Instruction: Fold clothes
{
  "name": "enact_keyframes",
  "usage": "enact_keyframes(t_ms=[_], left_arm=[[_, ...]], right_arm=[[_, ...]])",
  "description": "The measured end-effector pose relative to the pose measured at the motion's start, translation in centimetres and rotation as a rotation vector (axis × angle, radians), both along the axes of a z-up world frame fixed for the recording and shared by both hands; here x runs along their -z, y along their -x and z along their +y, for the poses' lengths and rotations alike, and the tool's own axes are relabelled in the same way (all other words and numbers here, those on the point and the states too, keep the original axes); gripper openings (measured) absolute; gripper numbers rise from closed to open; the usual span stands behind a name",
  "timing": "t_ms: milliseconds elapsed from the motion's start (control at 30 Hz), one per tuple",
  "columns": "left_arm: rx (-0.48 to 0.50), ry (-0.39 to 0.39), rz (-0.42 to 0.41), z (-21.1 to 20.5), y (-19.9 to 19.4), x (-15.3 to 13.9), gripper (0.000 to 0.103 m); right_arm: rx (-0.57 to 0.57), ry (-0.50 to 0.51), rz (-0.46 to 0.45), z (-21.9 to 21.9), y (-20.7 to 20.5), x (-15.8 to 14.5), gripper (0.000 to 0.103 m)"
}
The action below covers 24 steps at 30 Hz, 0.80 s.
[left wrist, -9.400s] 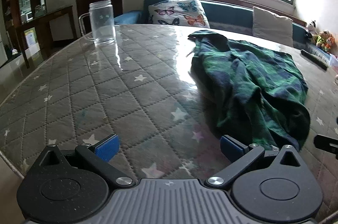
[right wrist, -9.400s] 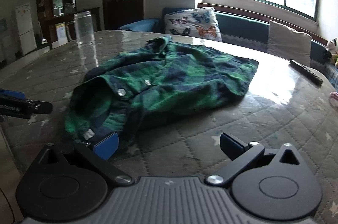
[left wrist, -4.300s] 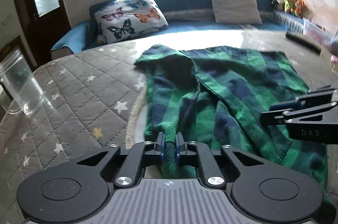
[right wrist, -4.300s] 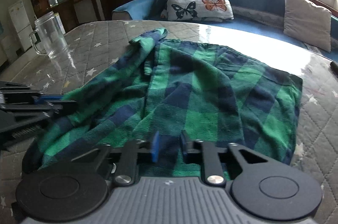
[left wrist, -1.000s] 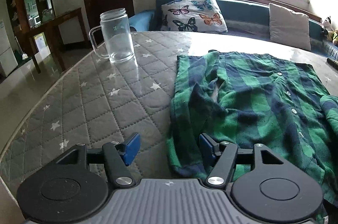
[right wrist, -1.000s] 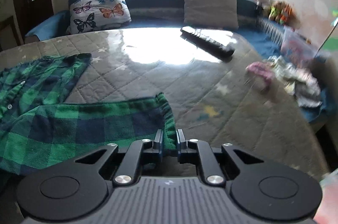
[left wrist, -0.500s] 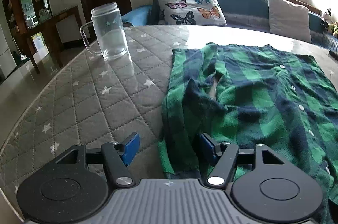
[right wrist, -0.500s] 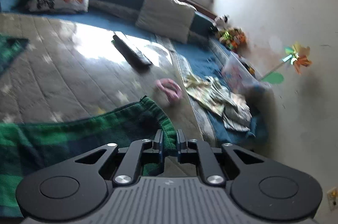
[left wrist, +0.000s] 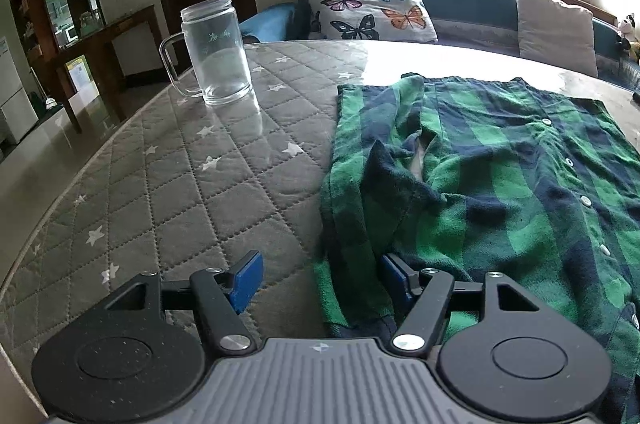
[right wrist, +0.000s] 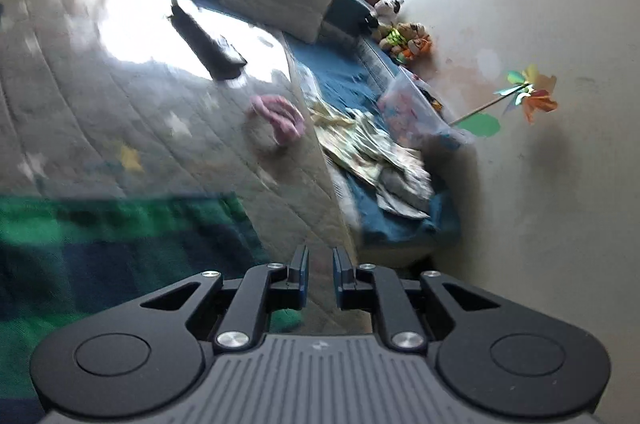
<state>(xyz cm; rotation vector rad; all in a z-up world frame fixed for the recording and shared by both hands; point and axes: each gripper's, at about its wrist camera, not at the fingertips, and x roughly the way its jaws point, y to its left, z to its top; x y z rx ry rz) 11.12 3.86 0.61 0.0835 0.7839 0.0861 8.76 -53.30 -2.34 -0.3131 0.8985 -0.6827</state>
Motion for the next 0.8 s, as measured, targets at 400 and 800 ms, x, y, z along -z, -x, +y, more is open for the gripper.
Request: enact_keyframes(t_ms=[400,800], left_arm=[[-0.018,0.005,-0.021,0.1,-3.0,-1.0,0.069],[-0.051,0.088,-0.036,2.0,-11.1,-2.2,0.066]], right_arm=[[-0.295,-0.450,-0.060,7.7,0.7,0.2,0.047],[-0.285,-0.493,-0.103,8.1,0.8,0.8,0.065]])
